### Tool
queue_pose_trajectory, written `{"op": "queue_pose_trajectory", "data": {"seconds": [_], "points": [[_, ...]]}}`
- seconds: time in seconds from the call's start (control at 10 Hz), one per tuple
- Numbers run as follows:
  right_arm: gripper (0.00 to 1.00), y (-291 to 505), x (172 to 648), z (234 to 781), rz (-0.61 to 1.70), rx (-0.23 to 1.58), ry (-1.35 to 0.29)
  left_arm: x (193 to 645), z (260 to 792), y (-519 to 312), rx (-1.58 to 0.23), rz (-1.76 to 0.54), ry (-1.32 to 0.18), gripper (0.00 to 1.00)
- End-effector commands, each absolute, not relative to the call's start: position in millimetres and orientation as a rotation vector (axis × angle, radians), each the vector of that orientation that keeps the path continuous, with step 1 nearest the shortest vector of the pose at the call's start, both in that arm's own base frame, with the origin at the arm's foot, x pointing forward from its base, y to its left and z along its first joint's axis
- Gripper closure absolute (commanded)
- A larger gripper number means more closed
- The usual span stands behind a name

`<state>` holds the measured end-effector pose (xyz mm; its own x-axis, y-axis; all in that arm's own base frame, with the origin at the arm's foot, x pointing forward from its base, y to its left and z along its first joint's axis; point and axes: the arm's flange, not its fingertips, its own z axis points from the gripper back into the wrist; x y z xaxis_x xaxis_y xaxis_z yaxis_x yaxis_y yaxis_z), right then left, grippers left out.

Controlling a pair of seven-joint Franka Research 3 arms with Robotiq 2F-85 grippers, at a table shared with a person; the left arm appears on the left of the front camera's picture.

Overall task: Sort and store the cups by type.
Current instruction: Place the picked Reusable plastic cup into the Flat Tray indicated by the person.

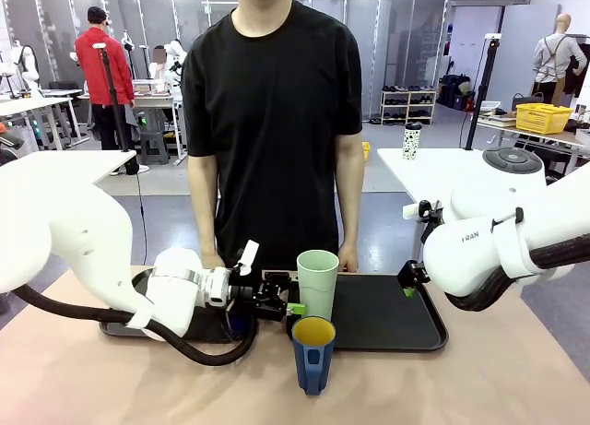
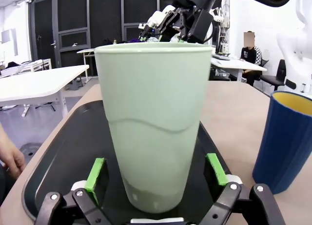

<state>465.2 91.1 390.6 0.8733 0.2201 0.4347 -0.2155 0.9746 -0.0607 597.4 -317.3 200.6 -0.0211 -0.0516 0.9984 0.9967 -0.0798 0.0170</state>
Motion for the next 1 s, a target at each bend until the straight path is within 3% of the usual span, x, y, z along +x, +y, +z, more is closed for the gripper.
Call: {"op": "queue_pose_trajectory", "data": {"seconds": [0.0,0.5,0.9], "points": [[0.00,91,464,391,0.236,-0.011,-0.458,571,218,-294,-1.122,-1.336,-1.142,0.00],[0.00,91,464,391,0.236,-0.011,-0.458,540,259,-250,-0.957,-1.372,-1.161,0.00],[0.00,91,464,391,0.236,-0.011,-0.458,547,263,-247,-1.000,-1.359,-1.164,0.00]]}}
